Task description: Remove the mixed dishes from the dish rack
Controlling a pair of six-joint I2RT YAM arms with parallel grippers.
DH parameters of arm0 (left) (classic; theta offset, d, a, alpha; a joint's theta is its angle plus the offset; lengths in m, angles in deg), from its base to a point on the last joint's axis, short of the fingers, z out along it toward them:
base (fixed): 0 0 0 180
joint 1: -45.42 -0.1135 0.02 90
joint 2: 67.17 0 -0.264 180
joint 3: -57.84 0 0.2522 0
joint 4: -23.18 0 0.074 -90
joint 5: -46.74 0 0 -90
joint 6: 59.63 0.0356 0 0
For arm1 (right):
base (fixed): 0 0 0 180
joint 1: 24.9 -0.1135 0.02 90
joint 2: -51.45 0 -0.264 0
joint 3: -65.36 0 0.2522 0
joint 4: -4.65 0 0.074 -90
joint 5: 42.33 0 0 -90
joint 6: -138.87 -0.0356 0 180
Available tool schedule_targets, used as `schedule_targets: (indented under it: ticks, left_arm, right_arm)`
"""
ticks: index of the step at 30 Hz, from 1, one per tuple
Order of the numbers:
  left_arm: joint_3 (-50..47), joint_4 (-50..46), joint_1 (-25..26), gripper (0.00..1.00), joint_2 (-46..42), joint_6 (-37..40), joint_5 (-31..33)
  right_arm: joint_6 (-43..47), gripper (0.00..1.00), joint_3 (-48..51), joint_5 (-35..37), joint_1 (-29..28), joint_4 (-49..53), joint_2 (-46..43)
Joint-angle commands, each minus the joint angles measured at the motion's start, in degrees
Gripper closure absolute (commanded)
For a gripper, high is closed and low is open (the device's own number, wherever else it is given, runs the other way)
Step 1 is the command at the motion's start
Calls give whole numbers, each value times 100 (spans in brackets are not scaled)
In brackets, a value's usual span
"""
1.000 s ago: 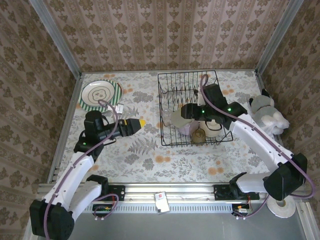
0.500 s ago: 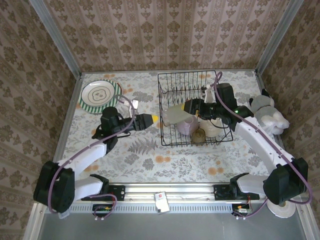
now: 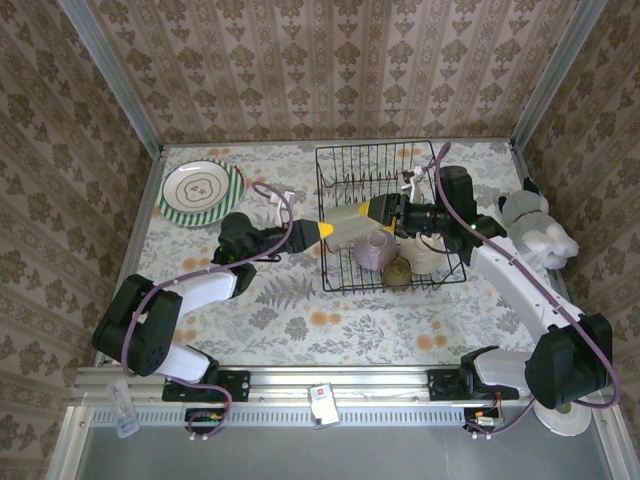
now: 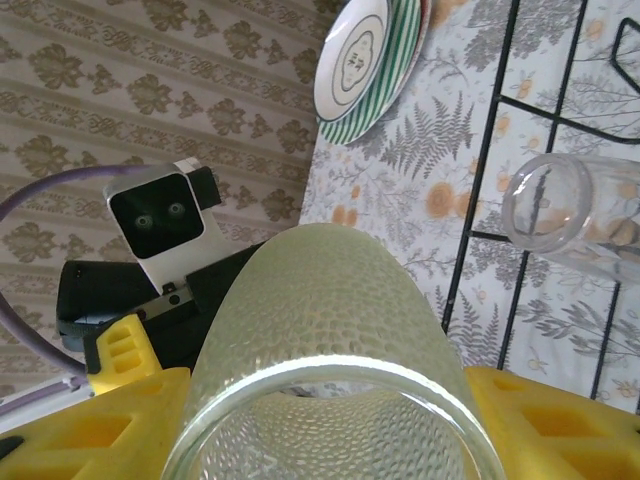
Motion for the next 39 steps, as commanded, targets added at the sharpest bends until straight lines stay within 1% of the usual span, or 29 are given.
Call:
schedule_targets:
  ticks: [1,7,11,14,17,22,29,32,33,34,37,39]
  left_arm:
    - [195,748,68,19,20,-252,-145]
    - [165,846,94,21,-181,-302,-101]
    - [164,846,94,25,-331,-350,-60]
    - [181,859,103,32,-372,-445,-12]
    - [204,871,116,42,-382,-493,25]
    - [248,882,138,60,-355,-546,74]
    - [300,896,191,78,-358,-550,102]
    - [304,876,200,90,-355,-553,153]
    - [292,865,200,96,-351,-554,198]
    - [280,856,193,100,-329,-564,253]
    - [226,872,193,100,-296,-566,393]
    - [208,870,191,100,-301,-545,441]
  right_arm:
    - [-224,60,95,-404,18,-489,68]
    - [-284,60,144,-493,37,-662,111]
    - [-354,60,175,-551,41,-803,155]
    - [-496,61,244,-652,37,-1038,216]
    - [-551,61,273,-693,33,-1167,243]
    - [-584,61,263,-749,28,-1271,239]
    - [-622,61,297,-795,1,-1379,253]
    - [-626,61,298,-833,-22,-1428,253]
    - [-626,60,294,-842,-27,-1438,252]
    - [-631,60,291,-847,-33,-1451,249]
    - [-611,58,290,-869,-41,-1456,231]
    - [-606,55,293,-886,-46,-1463,209]
